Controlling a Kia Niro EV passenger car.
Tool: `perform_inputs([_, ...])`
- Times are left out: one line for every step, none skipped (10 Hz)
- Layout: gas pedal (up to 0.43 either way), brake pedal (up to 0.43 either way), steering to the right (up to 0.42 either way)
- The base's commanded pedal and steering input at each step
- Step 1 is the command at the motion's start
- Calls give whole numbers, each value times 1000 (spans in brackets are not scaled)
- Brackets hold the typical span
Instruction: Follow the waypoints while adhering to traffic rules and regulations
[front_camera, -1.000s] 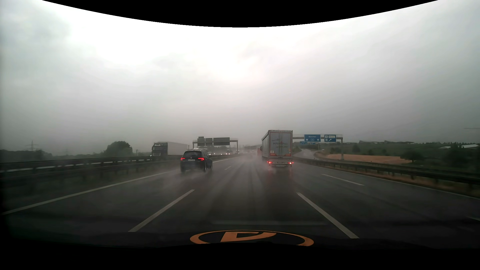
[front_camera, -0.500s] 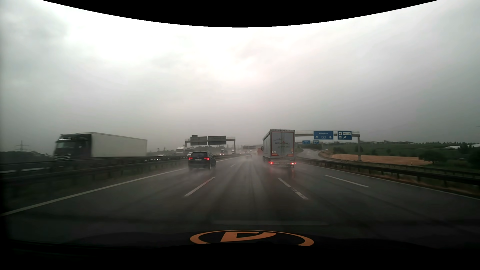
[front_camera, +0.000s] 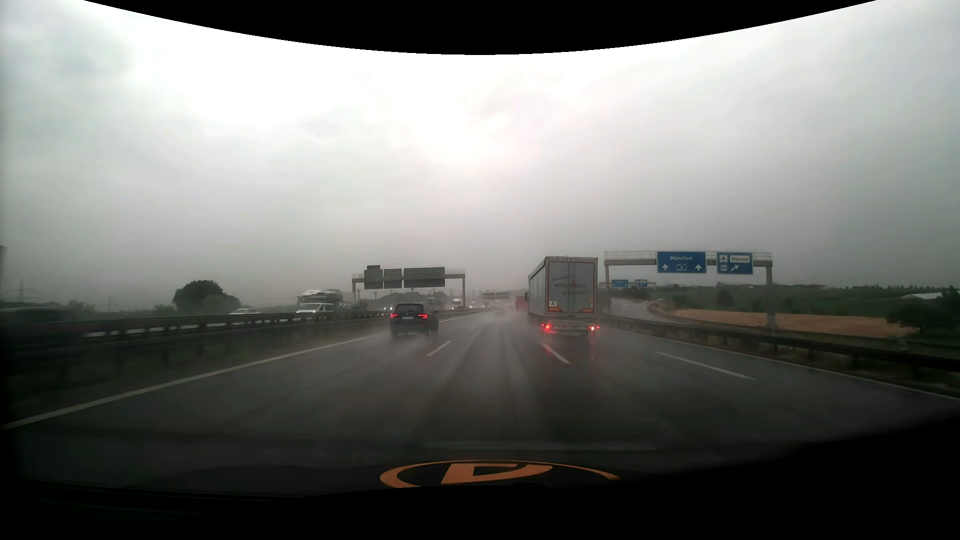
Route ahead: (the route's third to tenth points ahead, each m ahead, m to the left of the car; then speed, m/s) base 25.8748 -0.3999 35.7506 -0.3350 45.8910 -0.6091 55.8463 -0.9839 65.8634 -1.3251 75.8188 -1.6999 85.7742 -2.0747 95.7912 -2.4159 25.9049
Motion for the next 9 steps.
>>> perform_inputs([197, 0, 2])
perform_inputs([197, 0, 2])
perform_inputs([197, 0, 3])
perform_inputs([209, 0, 4])
perform_inputs([220, 0, 4])
perform_inputs([220, 0, 3])
perform_inputs([220, 0, 2])
perform_inputs([220, 0, 2])
perform_inputs([220, 0, 3])
